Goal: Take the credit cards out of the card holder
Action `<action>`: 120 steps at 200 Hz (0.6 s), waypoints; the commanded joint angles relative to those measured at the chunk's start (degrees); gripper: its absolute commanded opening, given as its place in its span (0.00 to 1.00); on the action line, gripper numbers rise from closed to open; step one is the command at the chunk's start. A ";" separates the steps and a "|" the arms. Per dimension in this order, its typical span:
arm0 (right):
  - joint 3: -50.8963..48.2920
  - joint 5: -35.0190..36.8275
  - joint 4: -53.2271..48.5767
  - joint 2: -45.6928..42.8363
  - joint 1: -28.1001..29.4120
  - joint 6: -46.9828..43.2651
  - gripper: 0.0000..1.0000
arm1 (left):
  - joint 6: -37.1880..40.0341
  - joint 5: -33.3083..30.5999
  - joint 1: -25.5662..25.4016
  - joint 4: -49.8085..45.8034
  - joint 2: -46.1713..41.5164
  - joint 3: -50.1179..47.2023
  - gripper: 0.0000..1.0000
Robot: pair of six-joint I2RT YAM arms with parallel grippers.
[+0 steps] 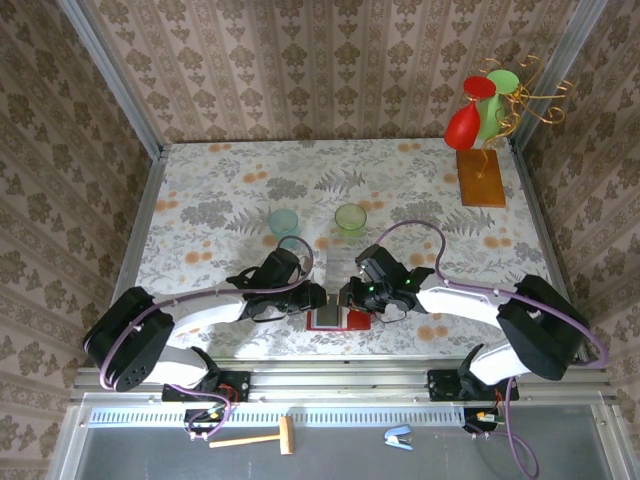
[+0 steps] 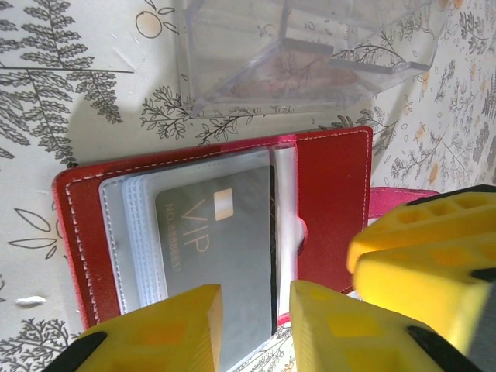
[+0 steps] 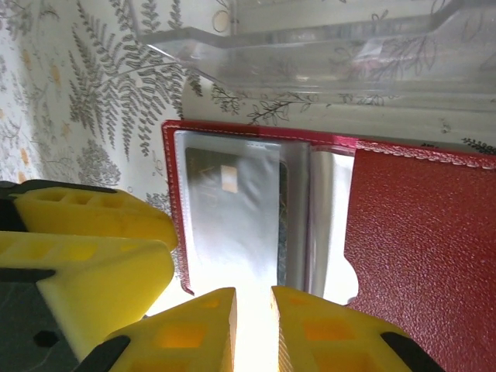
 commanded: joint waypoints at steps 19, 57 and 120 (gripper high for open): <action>1.40 -1.33 1.07 2.48 -0.15 1.27 0.18 | -0.71 1.63 0.22 0.96 1.07 0.28 0.26; 0.68 -1.02 0.80 2.18 -0.22 1.09 0.18 | -1.03 0.84 0.23 0.45 0.45 -0.40 0.27; 0.83 -3.63 4.16 3.97 -0.12 1.44 0.18 | -1.49 0.32 0.21 0.80 0.69 -1.19 0.26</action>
